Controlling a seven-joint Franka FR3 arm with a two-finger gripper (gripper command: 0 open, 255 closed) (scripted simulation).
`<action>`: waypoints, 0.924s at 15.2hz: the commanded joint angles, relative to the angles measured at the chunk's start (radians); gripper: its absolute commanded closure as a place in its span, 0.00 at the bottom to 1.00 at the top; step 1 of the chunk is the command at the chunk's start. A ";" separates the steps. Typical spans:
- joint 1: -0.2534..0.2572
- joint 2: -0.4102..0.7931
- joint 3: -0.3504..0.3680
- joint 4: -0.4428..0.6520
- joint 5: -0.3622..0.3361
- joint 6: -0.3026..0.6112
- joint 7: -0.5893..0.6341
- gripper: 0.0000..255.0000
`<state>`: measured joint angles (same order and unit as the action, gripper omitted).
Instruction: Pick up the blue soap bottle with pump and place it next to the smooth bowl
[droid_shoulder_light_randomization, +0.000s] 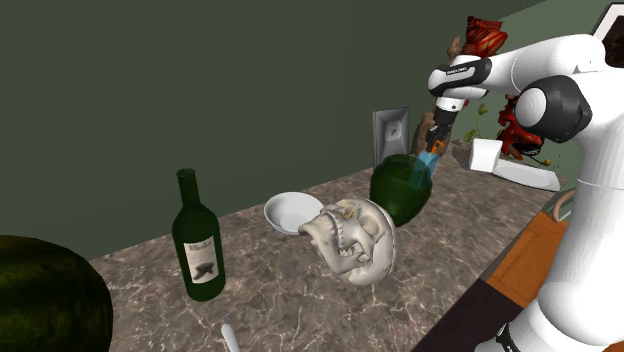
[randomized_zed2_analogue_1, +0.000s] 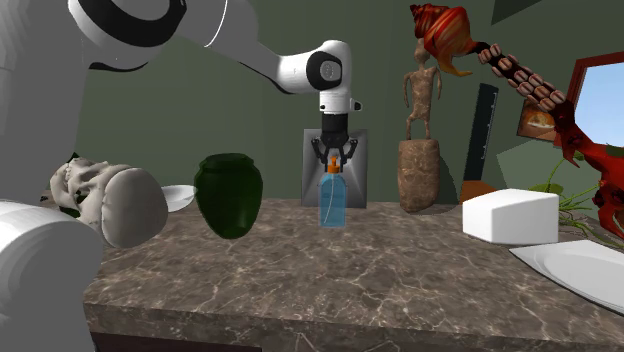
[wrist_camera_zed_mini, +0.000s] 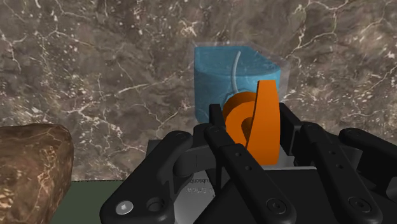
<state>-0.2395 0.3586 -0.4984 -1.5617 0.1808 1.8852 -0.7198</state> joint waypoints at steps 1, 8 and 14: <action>0.000 -0.003 -0.001 0.017 -0.002 -0.019 0.002 1.00; -0.007 -0.009 -0.005 0.104 -0.008 -0.111 0.008 1.00; -0.017 -0.003 -0.007 0.193 -0.007 -0.194 0.011 1.00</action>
<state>-0.2551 0.3534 -0.5056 -1.3853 0.1736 1.7059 -0.7101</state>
